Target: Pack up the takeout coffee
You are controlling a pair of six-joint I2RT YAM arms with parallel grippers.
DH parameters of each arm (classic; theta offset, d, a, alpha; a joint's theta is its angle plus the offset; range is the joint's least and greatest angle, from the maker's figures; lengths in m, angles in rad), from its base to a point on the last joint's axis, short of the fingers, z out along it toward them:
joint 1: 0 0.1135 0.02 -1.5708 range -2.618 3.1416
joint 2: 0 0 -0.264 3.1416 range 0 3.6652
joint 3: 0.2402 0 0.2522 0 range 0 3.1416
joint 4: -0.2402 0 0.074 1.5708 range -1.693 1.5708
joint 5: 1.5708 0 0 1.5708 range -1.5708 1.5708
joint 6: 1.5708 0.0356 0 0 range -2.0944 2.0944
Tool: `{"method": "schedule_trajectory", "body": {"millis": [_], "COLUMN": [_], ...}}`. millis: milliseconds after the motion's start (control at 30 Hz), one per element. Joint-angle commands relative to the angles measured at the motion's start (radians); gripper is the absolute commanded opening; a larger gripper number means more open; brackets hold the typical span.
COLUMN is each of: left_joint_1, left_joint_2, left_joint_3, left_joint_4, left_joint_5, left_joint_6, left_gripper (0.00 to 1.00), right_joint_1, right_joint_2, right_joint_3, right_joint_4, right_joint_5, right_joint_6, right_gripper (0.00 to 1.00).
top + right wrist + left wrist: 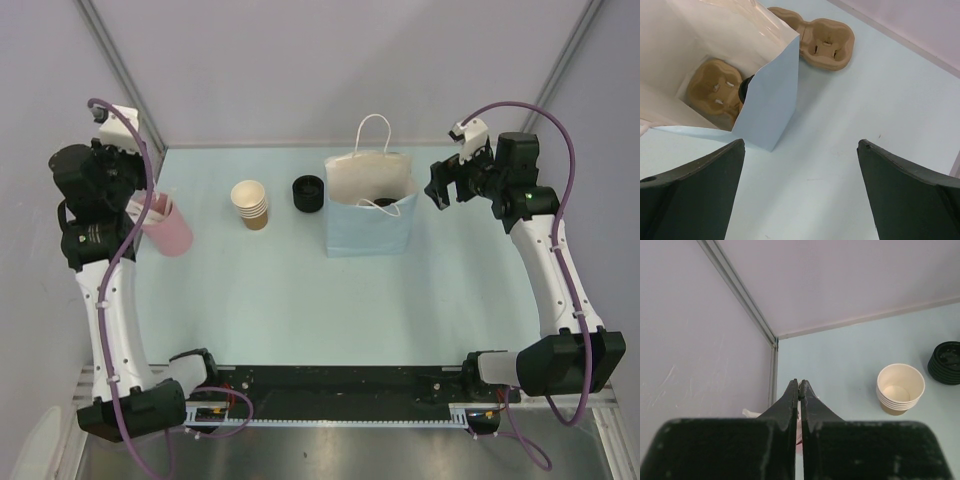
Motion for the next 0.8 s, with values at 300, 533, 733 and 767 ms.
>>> {"method": "schedule_trajectory", "body": {"millis": [300, 533, 733, 767], "left_joint_1": [0.009, 0.009, 0.006, 0.001], "left_joint_2": [-0.037, -0.014, 0.023, 0.029], "left_joint_3": [0.063, 0.116, 0.073, 0.066], "left_joint_4": [0.043, 0.117, 0.329, 0.39], "left_joint_5": [0.251, 0.403, 0.582, 0.595], "left_joint_6": [-0.165, -0.311, -0.571, -0.599], "left_gripper": [0.02, 0.02, 0.0, 0.0], "right_joint_1": [-0.014, -0.016, -0.017, -0.019], "right_joint_2": [0.004, 0.012, 0.029, 0.03], "right_joint_3": [0.0, 0.0, 0.0, 0.0], "right_joint_4": [0.034, 0.034, 0.035, 0.037], "right_joint_5": [0.004, 0.012, 0.017, 0.018], "right_joint_6": [0.008, 0.012, 0.012, 0.012], "right_gripper": [0.99, 0.99, 0.99, 0.99]}}
